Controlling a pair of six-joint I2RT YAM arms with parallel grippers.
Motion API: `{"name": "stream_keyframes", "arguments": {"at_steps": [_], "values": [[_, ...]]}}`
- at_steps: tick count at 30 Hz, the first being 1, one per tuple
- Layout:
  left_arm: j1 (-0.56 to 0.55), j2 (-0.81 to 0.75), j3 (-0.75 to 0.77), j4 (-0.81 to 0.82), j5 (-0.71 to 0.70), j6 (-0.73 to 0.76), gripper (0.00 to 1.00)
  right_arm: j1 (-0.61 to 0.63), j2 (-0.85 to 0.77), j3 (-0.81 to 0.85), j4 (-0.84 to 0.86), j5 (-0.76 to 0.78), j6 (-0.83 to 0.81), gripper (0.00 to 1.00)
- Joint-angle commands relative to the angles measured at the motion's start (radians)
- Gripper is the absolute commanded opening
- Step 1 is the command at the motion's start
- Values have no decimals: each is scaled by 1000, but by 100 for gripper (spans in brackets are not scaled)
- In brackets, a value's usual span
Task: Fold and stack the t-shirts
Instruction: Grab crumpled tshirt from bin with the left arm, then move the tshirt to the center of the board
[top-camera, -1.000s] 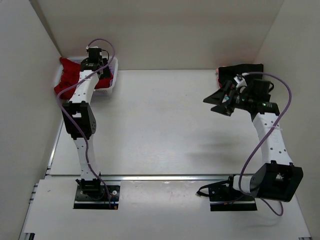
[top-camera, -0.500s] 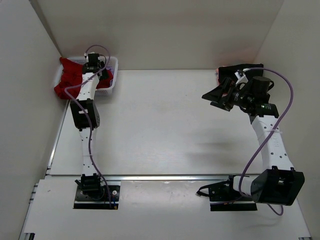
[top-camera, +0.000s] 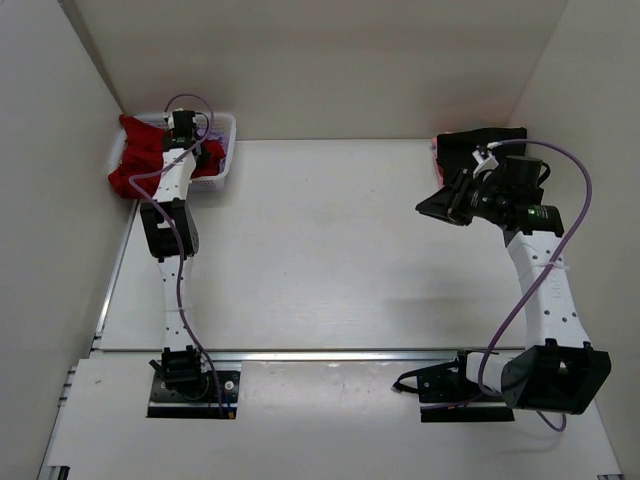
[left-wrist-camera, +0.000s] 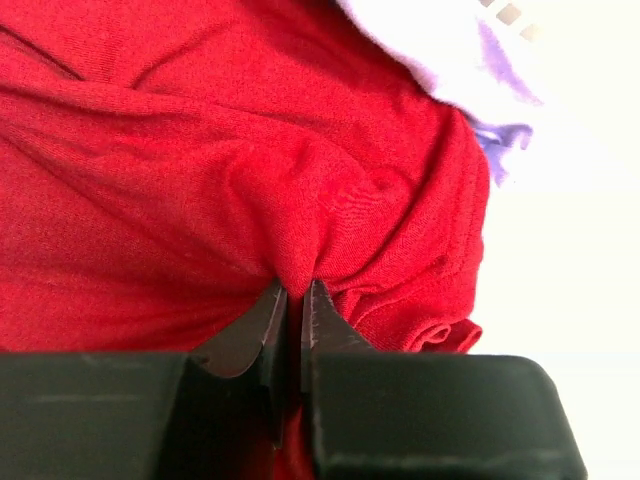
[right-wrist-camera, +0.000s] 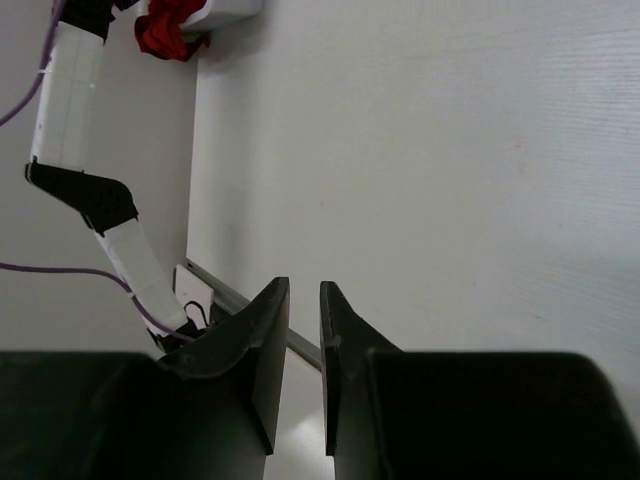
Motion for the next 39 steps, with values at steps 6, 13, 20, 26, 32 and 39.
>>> {"name": "stream_keyframes", "arguments": {"at_steps": [6,13,20,26,32,39], "values": [[-3,-308,-128,113,-28,40,0,-47,48,149,-42,49,-136,20],[-30,-520,-121,162,-96,128,0,-41,59,165,-25,60,-141,6],[-193,-730,-73,207,-114,223,0,-99,-1,131,61,150,-112,15],[-486,-1002,-272,197,-83,246,0,-85,18,157,20,207,-204,9],[-543,-1174,-652,104,30,77,0,14,58,212,-35,293,-267,8],[-425,-1079,-980,144,202,-137,60,100,131,226,-115,324,-313,37]]}}
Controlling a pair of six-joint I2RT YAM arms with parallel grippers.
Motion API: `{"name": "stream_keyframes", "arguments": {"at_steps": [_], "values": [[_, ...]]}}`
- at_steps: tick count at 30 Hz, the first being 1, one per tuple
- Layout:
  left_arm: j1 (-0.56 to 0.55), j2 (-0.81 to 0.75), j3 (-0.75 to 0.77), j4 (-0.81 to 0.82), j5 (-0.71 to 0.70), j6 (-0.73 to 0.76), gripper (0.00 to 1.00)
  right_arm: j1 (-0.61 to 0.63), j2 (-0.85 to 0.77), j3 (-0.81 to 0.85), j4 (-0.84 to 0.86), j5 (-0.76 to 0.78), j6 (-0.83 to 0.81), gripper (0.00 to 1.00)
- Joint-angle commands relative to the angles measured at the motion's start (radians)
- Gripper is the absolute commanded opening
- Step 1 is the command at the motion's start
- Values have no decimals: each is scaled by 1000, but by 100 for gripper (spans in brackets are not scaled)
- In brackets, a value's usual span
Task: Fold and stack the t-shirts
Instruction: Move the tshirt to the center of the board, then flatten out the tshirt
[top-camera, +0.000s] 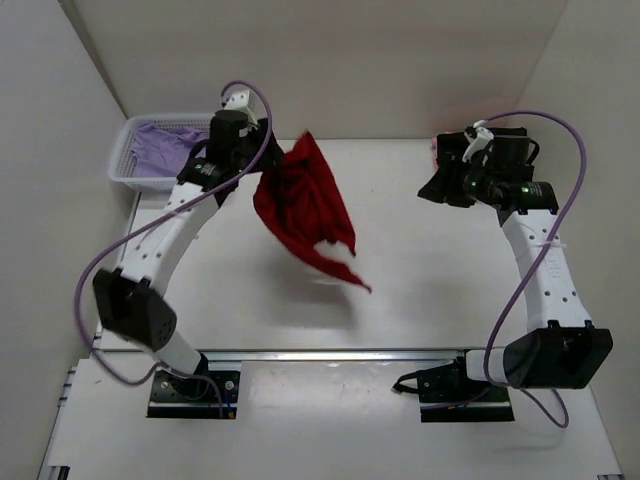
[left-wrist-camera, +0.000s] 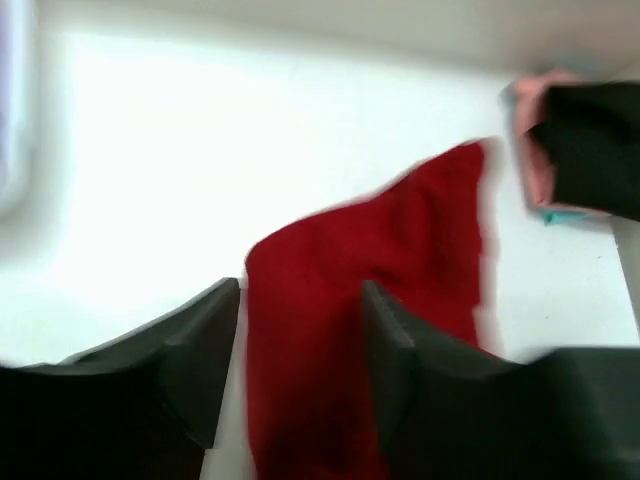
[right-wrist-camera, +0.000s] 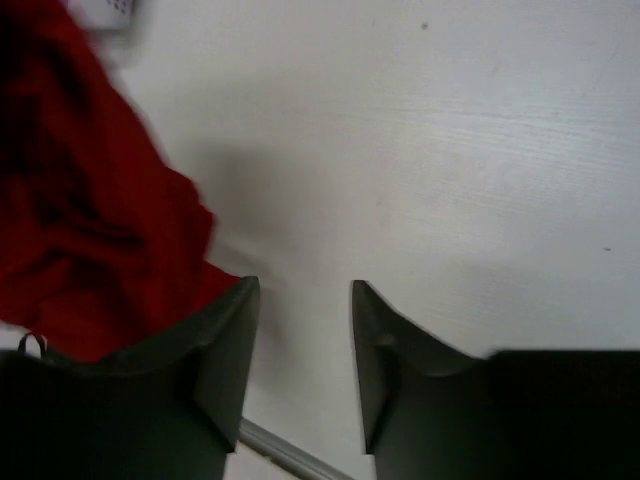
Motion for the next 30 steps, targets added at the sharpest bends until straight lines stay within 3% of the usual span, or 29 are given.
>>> {"name": "stream_keyframes", "arguments": {"at_steps": [1,3,5,8,10,11,12,14,16,18,21,25,30], "values": [[81,113,-80,-4,153,-186,66,53,33,20,-34,30,-47,43],[121,165,-93,6,250,-254,75,99,56,11,-44,26,-46,60],[138,185,-119,-14,330,-263,75,132,77,-7,-43,35,-52,68],[155,153,-223,0,403,-269,72,214,109,-27,-17,61,-61,71],[155,108,-301,33,454,-271,62,258,143,-52,11,43,-52,57],[159,93,-350,39,479,-279,48,274,161,-69,26,31,-53,52],[164,70,-408,47,482,-288,38,300,194,-73,55,26,-52,49],[167,21,-488,55,465,-299,33,346,236,-96,84,26,-53,53],[161,-7,-550,40,416,-286,36,387,310,-102,104,32,-52,56],[158,-11,-588,1,360,-271,47,404,347,-122,130,37,-34,59],[136,-17,-625,-25,261,-251,55,432,396,-148,155,61,-20,64],[115,-7,-682,-82,192,-272,57,455,461,-150,154,133,-26,64],[78,-4,-800,-16,211,-318,60,505,505,-182,164,167,-29,62]]}}
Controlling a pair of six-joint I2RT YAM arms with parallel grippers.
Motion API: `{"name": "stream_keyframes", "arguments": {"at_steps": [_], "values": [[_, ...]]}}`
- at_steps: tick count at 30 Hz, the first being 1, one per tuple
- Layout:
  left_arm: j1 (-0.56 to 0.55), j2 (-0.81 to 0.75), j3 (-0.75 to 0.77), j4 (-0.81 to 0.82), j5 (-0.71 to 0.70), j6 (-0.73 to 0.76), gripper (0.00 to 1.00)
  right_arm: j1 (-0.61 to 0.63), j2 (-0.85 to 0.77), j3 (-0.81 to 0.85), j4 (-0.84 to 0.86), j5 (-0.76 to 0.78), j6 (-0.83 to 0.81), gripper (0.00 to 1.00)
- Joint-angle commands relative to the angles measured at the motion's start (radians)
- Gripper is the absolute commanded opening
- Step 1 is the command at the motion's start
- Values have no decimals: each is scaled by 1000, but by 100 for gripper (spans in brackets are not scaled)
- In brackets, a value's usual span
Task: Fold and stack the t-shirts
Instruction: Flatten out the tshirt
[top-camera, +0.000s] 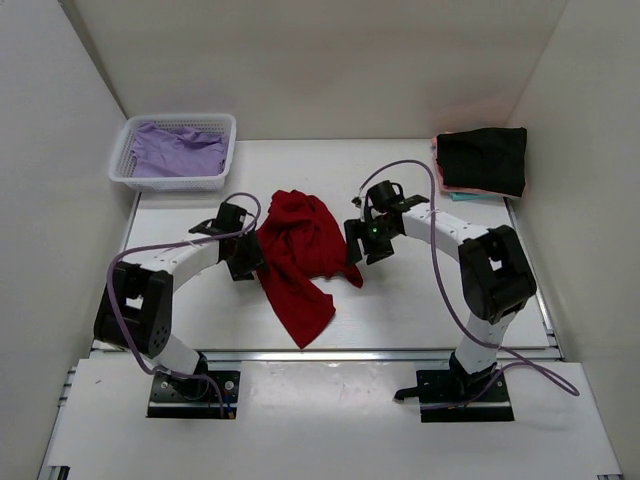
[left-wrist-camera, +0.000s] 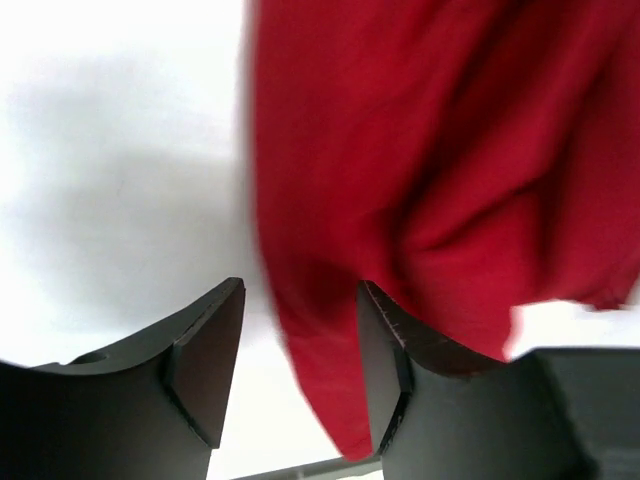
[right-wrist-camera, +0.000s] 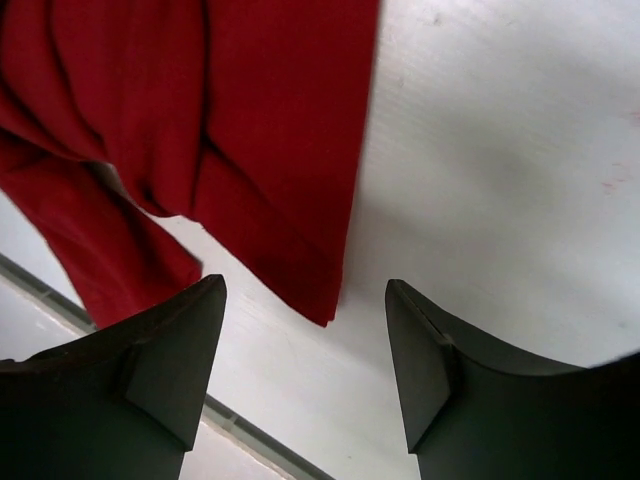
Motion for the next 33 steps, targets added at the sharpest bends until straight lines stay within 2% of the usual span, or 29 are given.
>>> {"name": "stream_keyframes", "arguments": {"at_steps": [1,4,7,8,9,10,11,14,17,21,23,25,27,33], "values": [[-30,-11,-63,37,-18,-40,61,43,23,-18,38,45,-6,62],[-76,34,-95,99,-8,-79,59,71,63,-21,37,56,-5,62],[-103,106,-59,149,10,-82,45,94,112,2,18,70,-20,55],[-100,115,-46,149,19,-80,34,92,130,11,10,64,-23,42],[-96,127,-40,154,34,-73,25,89,140,30,-3,61,-26,2],[-77,134,-26,137,54,-71,4,86,144,62,-28,58,-23,1],[-70,137,-10,129,67,-74,0,85,146,77,-52,62,-28,0],[2,80,81,0,120,-82,0,54,82,190,-138,76,-19,0],[58,-24,225,-138,111,-67,0,-62,-51,243,-197,18,15,0],[142,-145,437,-271,-22,-45,0,-369,-266,182,-151,-163,95,0],[188,-184,510,-332,-88,-21,0,-514,-342,177,-151,-174,121,0],[188,-194,584,-367,-126,-13,0,-558,-363,203,-207,-90,116,0],[174,-202,624,-407,-206,-11,0,-555,-367,238,-235,-38,99,0],[185,-227,699,-427,-287,21,0,-547,-368,370,-327,186,73,0]]}}
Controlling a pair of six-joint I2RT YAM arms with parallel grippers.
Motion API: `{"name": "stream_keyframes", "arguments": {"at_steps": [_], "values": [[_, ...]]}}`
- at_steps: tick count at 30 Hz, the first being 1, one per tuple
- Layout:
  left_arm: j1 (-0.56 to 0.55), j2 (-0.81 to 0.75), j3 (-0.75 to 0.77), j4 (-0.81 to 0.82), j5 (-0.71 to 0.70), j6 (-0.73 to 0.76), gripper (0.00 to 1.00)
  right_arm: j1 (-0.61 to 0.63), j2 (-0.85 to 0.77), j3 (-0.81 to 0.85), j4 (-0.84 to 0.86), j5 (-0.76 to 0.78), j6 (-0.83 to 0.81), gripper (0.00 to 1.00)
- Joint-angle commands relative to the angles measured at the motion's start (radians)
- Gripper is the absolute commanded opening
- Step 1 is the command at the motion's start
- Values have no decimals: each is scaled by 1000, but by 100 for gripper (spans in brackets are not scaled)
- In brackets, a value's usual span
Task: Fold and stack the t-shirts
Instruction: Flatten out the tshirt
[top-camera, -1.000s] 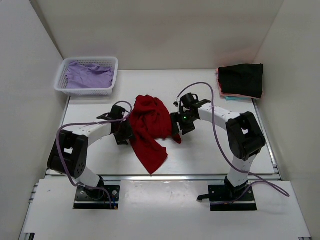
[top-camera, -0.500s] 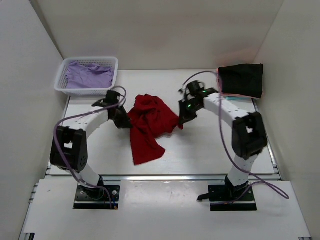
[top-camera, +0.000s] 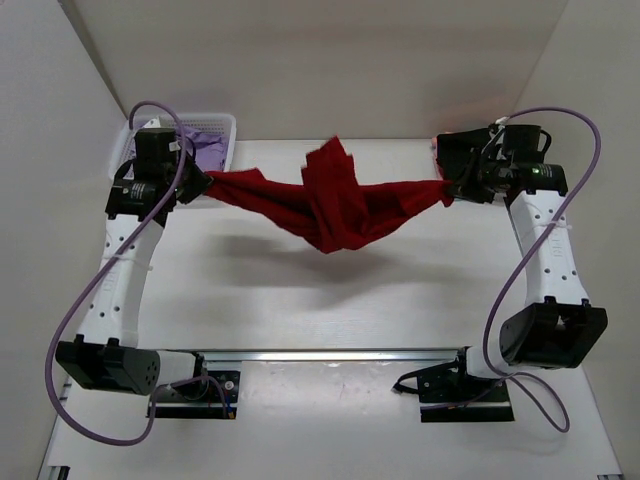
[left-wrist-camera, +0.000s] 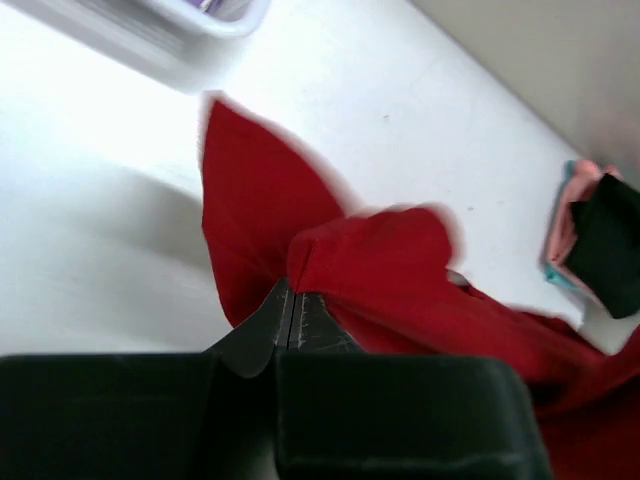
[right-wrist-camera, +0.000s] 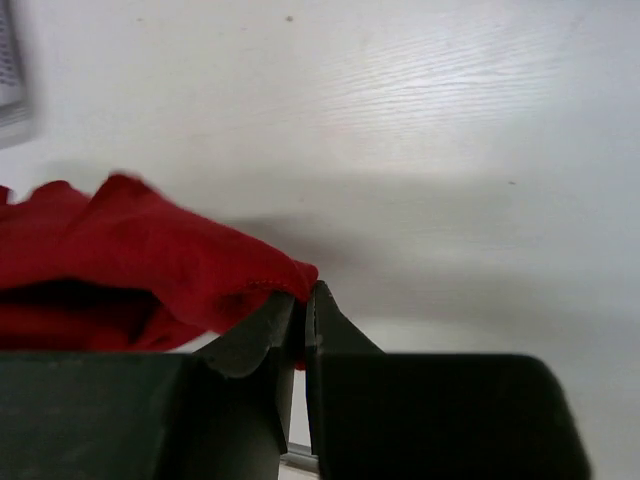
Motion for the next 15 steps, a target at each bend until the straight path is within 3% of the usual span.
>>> {"name": "stream_keyframes", "arguments": {"at_steps": [1,3,7,10,13,15], "values": [[-1,12,61,-68,-105,40,0,23,-5,109,-79,192,-16,0],[-2,18,72,-80,-95,49,0,23,-1,121,-97,246,-1,0],[-2,29,-12,-54,-21,35,0,-34,24,59,-94,209,16,0],[-36,34,-124,-13,11,-4,0,-5,111,78,-85,209,10,33],[-44,35,-225,31,44,-44,0,96,171,166,-116,289,-22,50],[-44,35,-250,39,51,-37,0,168,194,216,-116,312,-25,51]]}}
